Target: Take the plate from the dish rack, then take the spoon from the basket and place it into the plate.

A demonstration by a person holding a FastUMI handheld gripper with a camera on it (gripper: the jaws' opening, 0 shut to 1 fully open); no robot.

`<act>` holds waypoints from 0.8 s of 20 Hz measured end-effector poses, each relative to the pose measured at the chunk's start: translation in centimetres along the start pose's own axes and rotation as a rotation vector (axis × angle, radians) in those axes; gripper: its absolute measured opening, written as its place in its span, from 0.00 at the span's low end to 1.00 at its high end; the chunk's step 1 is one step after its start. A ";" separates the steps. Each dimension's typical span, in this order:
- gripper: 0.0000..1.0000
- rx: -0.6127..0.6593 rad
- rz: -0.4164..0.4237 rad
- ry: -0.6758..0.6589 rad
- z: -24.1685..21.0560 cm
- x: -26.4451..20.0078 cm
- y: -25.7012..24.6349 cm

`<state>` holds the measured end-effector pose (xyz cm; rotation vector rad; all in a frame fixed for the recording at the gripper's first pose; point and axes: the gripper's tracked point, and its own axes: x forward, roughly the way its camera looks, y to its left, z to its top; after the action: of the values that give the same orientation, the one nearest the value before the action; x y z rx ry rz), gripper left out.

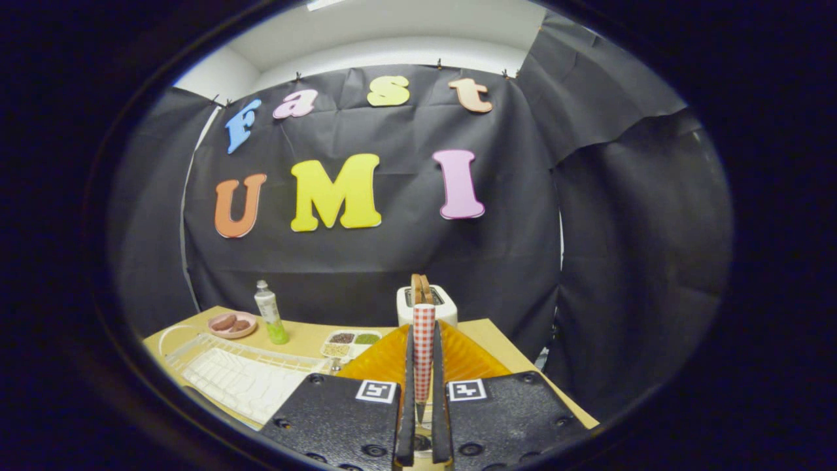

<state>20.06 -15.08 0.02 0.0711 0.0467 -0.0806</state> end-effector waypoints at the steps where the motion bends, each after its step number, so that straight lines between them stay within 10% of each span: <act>1: 0.16 0.008 0.012 -0.013 0.9 -1.3 1.2; 16: 0.16 -0.060 0.186 -0.143 -1.4 -18.4 21.8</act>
<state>3.47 8.11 1.07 0.0096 -0.1003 0.1021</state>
